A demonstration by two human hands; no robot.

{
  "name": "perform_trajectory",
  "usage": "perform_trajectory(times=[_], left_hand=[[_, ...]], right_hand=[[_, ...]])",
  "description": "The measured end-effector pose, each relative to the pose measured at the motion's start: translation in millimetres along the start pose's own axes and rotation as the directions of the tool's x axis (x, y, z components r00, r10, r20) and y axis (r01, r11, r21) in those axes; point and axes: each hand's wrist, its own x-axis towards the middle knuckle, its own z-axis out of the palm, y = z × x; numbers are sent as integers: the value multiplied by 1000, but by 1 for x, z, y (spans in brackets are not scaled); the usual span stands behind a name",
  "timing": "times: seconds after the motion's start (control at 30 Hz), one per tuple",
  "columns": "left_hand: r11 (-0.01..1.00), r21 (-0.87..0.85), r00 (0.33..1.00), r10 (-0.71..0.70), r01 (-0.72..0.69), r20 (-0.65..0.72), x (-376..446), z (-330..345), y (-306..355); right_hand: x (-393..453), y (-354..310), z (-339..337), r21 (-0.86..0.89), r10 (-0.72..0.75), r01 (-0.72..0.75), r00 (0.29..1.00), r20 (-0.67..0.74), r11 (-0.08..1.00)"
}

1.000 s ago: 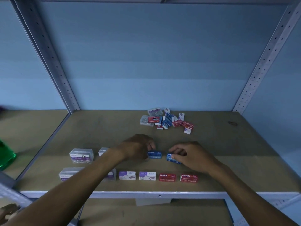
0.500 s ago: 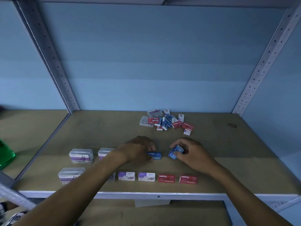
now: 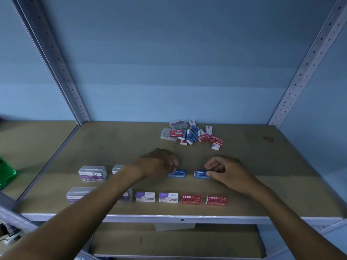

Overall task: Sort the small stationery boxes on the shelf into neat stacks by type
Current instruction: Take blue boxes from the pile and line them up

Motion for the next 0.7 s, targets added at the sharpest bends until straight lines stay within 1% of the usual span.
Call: perform_trajectory(times=[0.17, 0.23, 0.3, 0.33, 0.53, 0.63, 0.7], left_hand=[[999, 27, 1000, -24, 24, 20, 7, 1, 0], [995, 100, 999, -19, 15, 35, 12, 4, -1], [976, 212, 998, 40, -49, 46, 14, 9, 0], [968, 237, 996, 73, -82, 48, 15, 11, 0], [960, 205, 981, 194, -193, 19, 24, 23, 14], [933, 232, 958, 286, -277, -6, 33, 31, 38], [935, 191, 952, 308, -300, -8, 39, 39, 58]], right_hand=[[3, -4, 8, -126, -24, 30, 999, 48, 992], [4, -5, 13, -152, -21, 26, 999, 36, 988], [3, -4, 14, -167, -18, 21, 1000, 24, 986], [2, -4, 12, -171, -16, 20, 1000, 21, 985], [-20, 10, -22, -154, 19, -17, 1000, 9, 988], [-38, 20, -43, -150, 49, -48, 999, 2, 987], [-51, 26, -56, -159, 70, -67, 997, 12, 985]])
